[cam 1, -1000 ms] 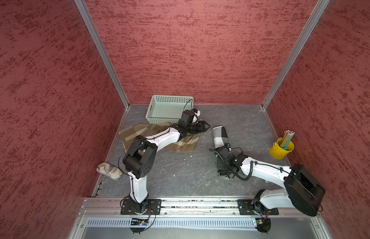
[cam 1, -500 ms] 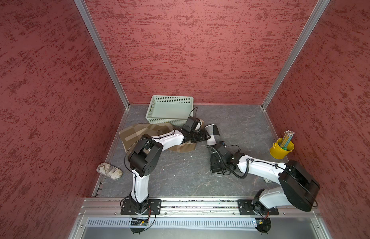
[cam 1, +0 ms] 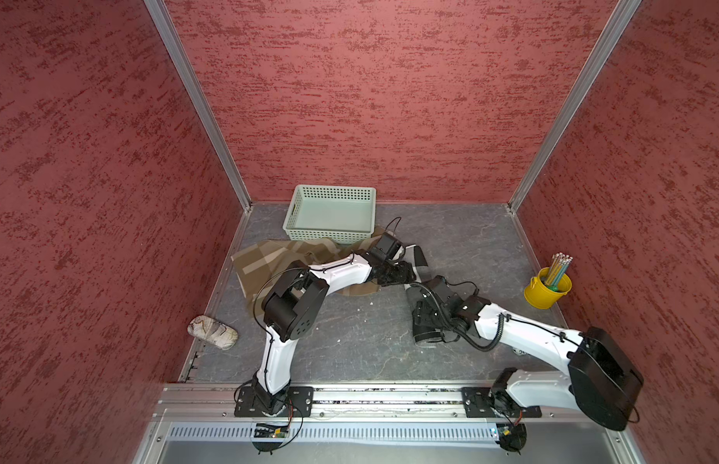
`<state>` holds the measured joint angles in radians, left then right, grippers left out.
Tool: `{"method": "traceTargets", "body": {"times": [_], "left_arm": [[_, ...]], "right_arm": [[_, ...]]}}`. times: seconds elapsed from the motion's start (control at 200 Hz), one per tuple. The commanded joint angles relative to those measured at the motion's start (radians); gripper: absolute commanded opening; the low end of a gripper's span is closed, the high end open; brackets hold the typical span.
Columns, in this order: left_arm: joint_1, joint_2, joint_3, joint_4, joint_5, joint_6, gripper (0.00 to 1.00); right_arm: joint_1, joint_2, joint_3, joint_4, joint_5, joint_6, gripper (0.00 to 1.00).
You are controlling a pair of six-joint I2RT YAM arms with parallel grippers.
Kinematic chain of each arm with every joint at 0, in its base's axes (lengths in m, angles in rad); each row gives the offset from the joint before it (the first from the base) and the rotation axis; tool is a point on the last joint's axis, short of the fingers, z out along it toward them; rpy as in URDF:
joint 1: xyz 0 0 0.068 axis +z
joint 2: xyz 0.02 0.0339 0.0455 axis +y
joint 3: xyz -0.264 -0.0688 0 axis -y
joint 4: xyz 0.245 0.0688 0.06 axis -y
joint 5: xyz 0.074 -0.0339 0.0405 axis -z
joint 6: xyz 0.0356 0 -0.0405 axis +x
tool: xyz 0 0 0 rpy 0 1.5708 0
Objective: Roll up the scarf and place it into the basket
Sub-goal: Roll the scarf at the center of the board.
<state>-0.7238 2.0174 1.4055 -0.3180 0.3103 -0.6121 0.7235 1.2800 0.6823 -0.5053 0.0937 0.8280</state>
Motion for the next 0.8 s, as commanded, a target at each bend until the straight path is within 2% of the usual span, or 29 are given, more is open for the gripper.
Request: {"method": "traceTargets", "body": {"times": [0.0, 0.09, 0.235, 0.371, 0.511, 0.611, 0.706, 0.792], "left_arm": [[-0.005, -0.033, 0.002, -0.004, -0.020, 0.020, 0.74], [0.006, -0.004, 0.036, -0.009, -0.023, 0.030, 0.80], [0.033, 0.095, 0.135, -0.049, -0.007, 0.049, 0.81], [0.034, 0.170, 0.188, -0.047, 0.023, 0.046, 0.79], [0.032, 0.224, 0.220, -0.047, 0.023, 0.032, 0.74], [0.032, 0.240, 0.231, -0.064, 0.002, 0.040, 0.74], [0.036, 0.248, 0.232, -0.055, -0.002, 0.039, 0.67], [0.041, 0.256, 0.227, -0.029, 0.002, 0.027, 0.49]], "right_arm": [[-0.019, -0.051, 0.021, -0.039, -0.006, 0.046, 0.78], [-0.022, -0.115, 0.003, -0.039, -0.030, 0.088, 0.82], [-0.024, -0.211, -0.023, -0.081, -0.063, 0.157, 0.83], [-0.022, -0.243, -0.069, -0.118, -0.079, 0.185, 0.82], [-0.015, -0.237, -0.194, -0.008, -0.177, 0.249, 0.81], [-0.013, -0.240, -0.248, 0.025, -0.175, 0.277, 0.81], [-0.013, -0.209, -0.294, 0.094, -0.183, 0.297, 0.81], [-0.013, -0.146, -0.344, 0.242, -0.235, 0.333, 0.75]]}}
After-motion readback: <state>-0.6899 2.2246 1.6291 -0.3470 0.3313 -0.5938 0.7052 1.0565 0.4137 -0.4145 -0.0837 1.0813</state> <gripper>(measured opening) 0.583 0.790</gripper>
